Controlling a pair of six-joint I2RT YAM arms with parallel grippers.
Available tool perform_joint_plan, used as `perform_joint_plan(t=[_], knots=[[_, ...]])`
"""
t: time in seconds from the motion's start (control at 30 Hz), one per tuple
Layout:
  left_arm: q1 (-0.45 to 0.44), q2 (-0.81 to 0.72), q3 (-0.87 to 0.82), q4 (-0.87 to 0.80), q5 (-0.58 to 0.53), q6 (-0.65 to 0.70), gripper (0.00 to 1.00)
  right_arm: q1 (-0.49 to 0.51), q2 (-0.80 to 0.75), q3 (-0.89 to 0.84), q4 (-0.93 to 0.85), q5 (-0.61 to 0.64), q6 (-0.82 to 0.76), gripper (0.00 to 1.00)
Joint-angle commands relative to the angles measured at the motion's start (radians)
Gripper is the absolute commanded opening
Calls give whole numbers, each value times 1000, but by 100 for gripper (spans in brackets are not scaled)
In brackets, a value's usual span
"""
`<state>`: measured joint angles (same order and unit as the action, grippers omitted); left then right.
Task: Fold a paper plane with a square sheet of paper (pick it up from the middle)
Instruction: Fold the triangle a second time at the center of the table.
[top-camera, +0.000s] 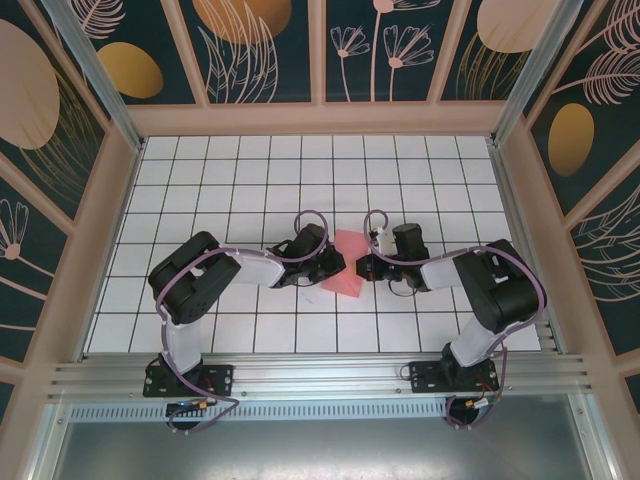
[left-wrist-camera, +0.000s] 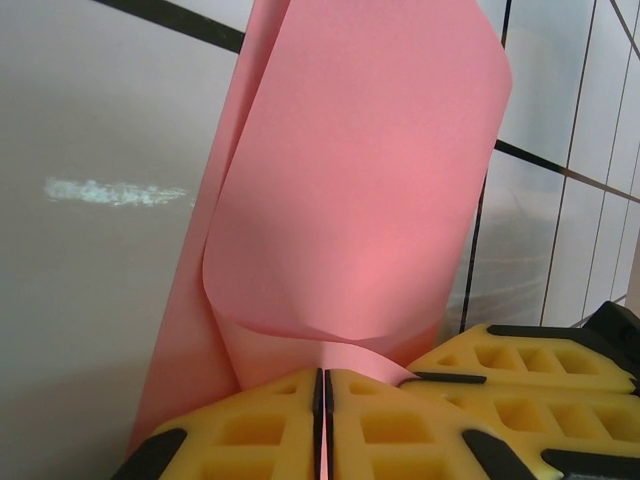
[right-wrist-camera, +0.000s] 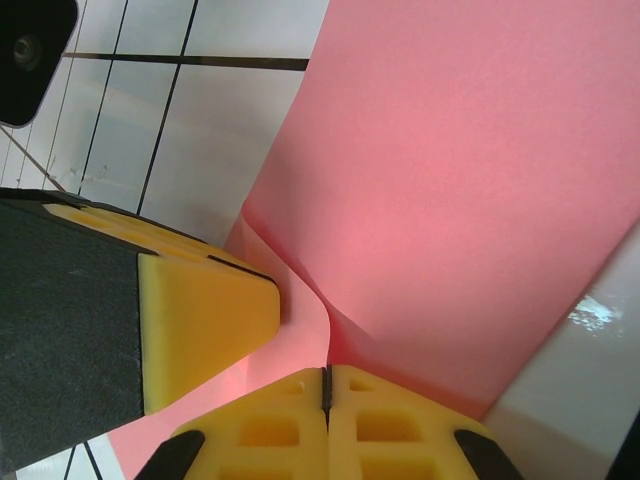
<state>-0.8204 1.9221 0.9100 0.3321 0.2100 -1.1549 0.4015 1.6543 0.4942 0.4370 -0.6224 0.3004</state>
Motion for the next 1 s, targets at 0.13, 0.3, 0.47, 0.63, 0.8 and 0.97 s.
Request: perform_joint_plan(t=[0.13,0.3,0.47,0.63,0.8,0.97], knots=[[-7,-66,-6,8,44,-1,15,2,36,15,-27,18,-22,6],[-31,-69,-23,40,63,-40,12,2,38,15,-25,21,-21,6],[-41,-49,-57,70,54,-89,8,2,34,14,-27,20,-20,6],[-48,-22,-61,71,52,-96,7,5,35,15,-29,20,-21,6],[-49,-1,-74,61,47,-96,7,4,35,15,-30,20,-21,6],[-51,15,-97,62,46,-96,7,4,35,17,-33,17,-21,7]])
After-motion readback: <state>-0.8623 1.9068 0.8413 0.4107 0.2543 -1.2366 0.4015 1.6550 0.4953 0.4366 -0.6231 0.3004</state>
